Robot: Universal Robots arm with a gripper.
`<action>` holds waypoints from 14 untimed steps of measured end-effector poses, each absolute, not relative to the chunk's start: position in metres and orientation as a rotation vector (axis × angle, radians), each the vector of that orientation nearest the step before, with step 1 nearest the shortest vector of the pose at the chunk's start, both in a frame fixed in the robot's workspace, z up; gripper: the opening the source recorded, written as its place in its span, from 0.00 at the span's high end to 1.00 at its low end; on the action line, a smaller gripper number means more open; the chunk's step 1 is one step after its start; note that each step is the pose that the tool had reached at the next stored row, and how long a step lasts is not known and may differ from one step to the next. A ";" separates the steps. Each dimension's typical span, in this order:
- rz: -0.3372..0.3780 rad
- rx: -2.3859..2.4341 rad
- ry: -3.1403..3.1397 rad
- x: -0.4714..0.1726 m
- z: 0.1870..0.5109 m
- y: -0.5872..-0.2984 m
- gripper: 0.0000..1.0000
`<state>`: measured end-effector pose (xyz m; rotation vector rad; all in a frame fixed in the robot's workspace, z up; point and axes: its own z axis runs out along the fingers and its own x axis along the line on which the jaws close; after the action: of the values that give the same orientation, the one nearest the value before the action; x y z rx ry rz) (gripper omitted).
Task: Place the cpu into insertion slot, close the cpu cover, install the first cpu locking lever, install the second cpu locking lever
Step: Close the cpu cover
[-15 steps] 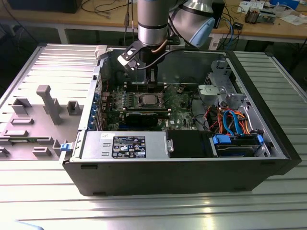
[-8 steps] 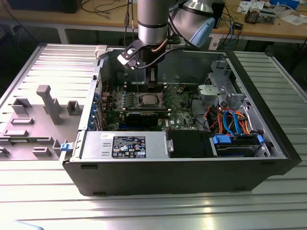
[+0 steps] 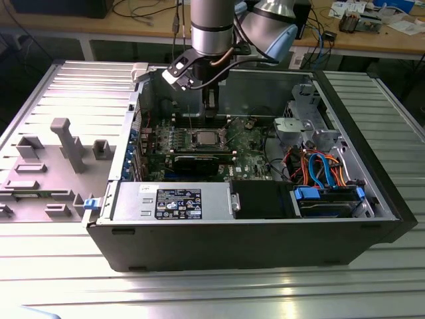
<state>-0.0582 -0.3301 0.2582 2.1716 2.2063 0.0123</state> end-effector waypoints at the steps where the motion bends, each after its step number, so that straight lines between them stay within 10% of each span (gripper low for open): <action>1: 0.012 2.172 2.206 -0.058 0.261 -0.330 0.89; 14: 0.012 2.171 2.206 -0.058 0.273 -0.330 0.89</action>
<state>-0.0582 -0.3301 0.2732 2.1714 2.2061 0.0120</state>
